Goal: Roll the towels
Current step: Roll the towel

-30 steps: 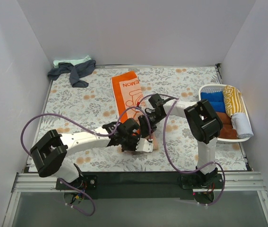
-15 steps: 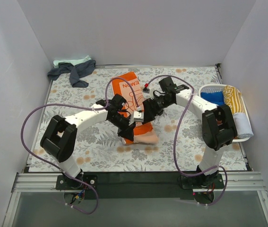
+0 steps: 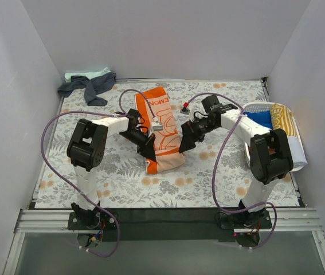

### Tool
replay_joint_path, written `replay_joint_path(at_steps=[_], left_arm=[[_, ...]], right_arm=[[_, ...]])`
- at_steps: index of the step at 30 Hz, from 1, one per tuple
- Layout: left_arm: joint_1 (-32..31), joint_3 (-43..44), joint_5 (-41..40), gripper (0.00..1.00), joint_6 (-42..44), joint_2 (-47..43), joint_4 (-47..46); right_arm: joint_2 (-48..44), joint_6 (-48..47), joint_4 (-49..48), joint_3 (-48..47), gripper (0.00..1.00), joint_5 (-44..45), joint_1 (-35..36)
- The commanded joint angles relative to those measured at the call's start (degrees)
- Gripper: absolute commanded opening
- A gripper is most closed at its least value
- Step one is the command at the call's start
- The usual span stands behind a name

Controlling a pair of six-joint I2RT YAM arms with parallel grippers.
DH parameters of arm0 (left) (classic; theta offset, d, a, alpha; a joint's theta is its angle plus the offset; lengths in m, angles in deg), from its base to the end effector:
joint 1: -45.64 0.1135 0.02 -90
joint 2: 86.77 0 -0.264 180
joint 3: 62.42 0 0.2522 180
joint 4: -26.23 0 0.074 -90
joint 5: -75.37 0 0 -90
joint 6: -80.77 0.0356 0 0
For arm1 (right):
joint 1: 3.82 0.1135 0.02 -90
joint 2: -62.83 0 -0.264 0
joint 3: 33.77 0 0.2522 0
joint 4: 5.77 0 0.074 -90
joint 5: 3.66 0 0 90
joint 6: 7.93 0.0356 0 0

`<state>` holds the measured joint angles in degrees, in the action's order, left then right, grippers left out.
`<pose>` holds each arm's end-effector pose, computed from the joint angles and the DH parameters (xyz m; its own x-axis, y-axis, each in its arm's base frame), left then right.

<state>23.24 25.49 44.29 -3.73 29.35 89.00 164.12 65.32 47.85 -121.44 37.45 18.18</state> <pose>0.3183 -0.1642 0.1390 -0.9026 0.4255 -0.0651 0.2709 0.4441 -0.8540 0.3186 0.1577 0.2232 -0.6698 -0.4750 -0.5707 -0.7411 0.3796 0.5538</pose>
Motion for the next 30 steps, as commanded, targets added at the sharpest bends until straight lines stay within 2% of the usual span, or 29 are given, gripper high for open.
replay_joint_path(at_steps=[1, 12, 16, 19, 20, 21, 22, 23, 25, 28, 30], left_arm=[[-0.11, 2.40, 0.59, 0.03, 0.22, 1.83, 0.47], [1.56, 6.53, -0.91, 0.04, -0.66, 6.31, 0.91], [1.65, 7.06, -0.91, 0.04, -0.22, 6.84, 1.44], [1.82, 7.06, -1.26, 0.05, 0.13, 6.58, 2.05], [1.91, 6.80, -1.61, 0.05, 0.74, 6.15, 2.14], [2.09, 5.84, -2.13, 0.08, 1.18, 5.71, 2.23], [2.44, 5.22, -2.66, 0.10, 1.53, 4.31, 2.14], [2.70, 4.61, -3.36, 0.15, 1.88, 3.51, 2.14], [3.75, 2.07, -5.99, 0.22, 2.94, 0.80, 1.35], [6.73, -1.71, -9.33, 0.34, 4.78, -2.29, -0.49], [8.15, -3.48, -11.01, 0.36, 5.57, -6.68, -2.07]], right_arm=[[-0.75, -1.09, -0.83, 1.13, 0.96, -3.41, 0.32], [0.57, -0.03, -5.40, 4.47, 0.97, -5.08, 4.45], [2.32, 0.14, -6.19, 4.56, 0.94, -0.88, 6.04], [6.01, 2.77, -6.99, 3.51, 0.68, 2.11, 6.56], [8.02, 3.47, -6.81, 2.73, 0.49, 3.08, 6.57], [8.82, 3.92, -6.90, 2.46, 0.42, 3.53, 6.57], [9.61, 4.53, -6.72, 2.37, 0.23, 4.23, 6.48], [10.93, 5.06, -6.63, 2.11, 0.14, 4.84, 6.48], [12.34, 6.02, -6.20, 1.75, 0.01, 5.46, 6.39], [14.54, 6.82, -5.49, 1.40, 0.01, 5.64, 6.30], [15.77, 7.17, -5.14, 0.96, 0.01, 5.64, 6.30]])
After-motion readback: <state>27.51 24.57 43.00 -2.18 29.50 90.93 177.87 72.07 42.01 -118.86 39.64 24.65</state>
